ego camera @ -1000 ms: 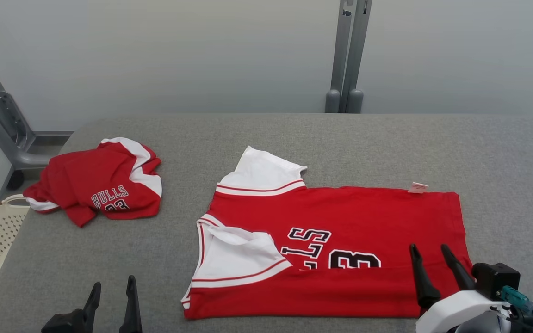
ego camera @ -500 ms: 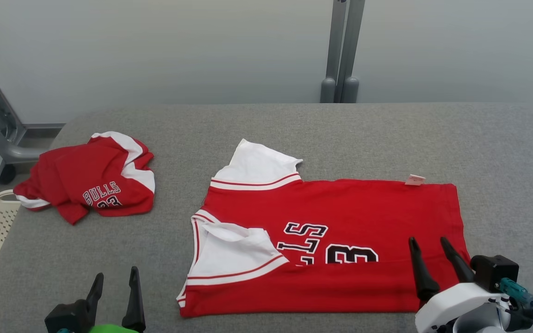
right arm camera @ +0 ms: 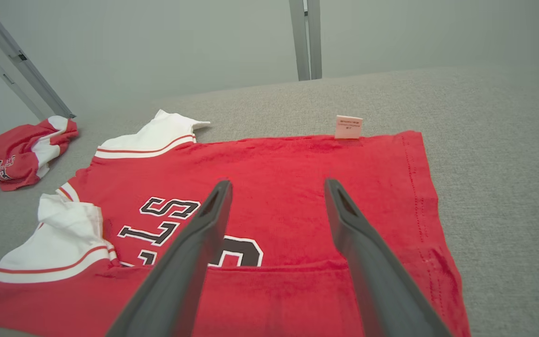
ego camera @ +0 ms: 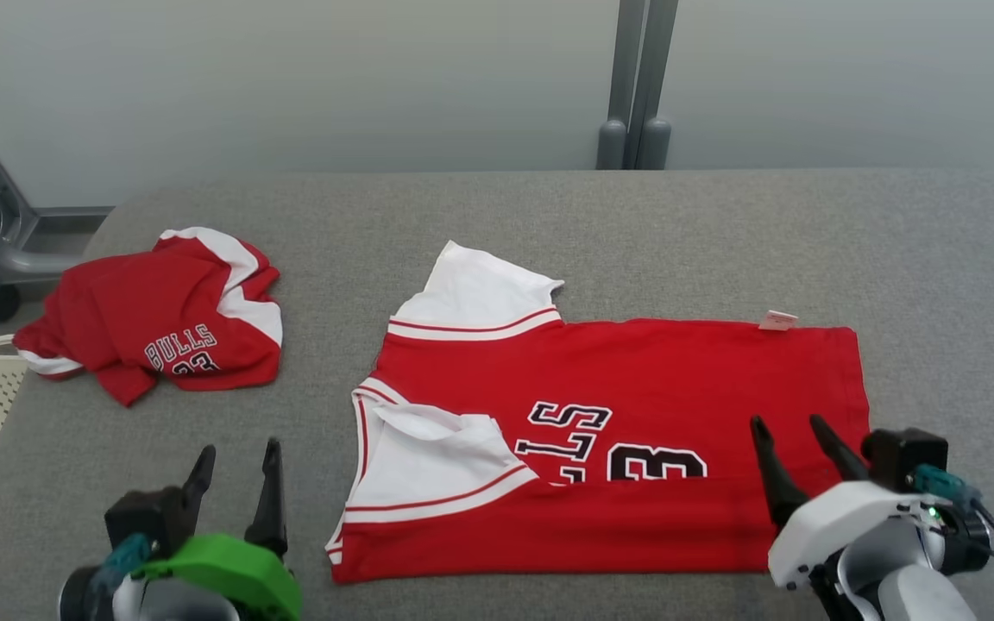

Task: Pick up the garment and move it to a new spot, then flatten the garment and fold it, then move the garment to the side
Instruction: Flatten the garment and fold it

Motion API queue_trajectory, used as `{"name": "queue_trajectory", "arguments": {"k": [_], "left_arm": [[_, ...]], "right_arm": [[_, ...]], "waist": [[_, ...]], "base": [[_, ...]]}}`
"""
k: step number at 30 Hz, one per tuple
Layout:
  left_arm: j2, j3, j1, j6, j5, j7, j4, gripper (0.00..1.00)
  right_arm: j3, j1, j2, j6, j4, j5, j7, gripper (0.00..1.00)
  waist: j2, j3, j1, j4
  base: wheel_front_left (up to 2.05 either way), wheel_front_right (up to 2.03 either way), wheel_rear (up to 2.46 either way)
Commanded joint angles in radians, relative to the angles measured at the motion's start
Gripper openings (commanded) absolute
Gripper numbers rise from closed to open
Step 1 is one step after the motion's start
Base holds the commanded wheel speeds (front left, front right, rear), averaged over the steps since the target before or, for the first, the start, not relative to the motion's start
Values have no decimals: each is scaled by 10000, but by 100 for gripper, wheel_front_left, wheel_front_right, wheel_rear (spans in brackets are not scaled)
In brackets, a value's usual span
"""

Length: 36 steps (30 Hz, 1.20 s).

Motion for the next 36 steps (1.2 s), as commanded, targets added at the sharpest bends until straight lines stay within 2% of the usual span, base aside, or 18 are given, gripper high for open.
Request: {"name": "queue_trajectory", "arguments": {"k": [1,7,15,19,28,36], "left_arm": [[99,-33,-363,-65,119,122,75,100],[30,-500,-2674,-393,293,1556,1053,100],[-347,-1144,-6089,-772,672,3339,2863,100],[-470,-1494,-7578,-703,993,4340,3736,100],[-410,-1996,-10130,-824,1638,5421,5314,100],[-356,-2100,-11034,-833,1796,5365,6208,100]], "right_arm": [[-47,-259,-26,-5,19,-95,243,100],[-160,-1938,-39,-6,-79,-743,2470,100],[-44,-4202,-433,-5,-190,-1200,5455,100],[59,-5051,-765,-5,-179,-1192,6514,100],[603,-6628,-1232,-5,-45,-1221,7555,100],[653,-7198,-1270,-5,99,-1119,7489,100]], "waist": [[0,214,0,-71],[0,1166,0,-479],[0,2673,0,-1217],[0,3377,0,-1592],[0,4844,0,-2481],[0,5404,0,-2789]], "base": [[0,0,0],[0,0,0],[0,0,0],[0,0,0],[0,0,0],[0,0,0]]}}
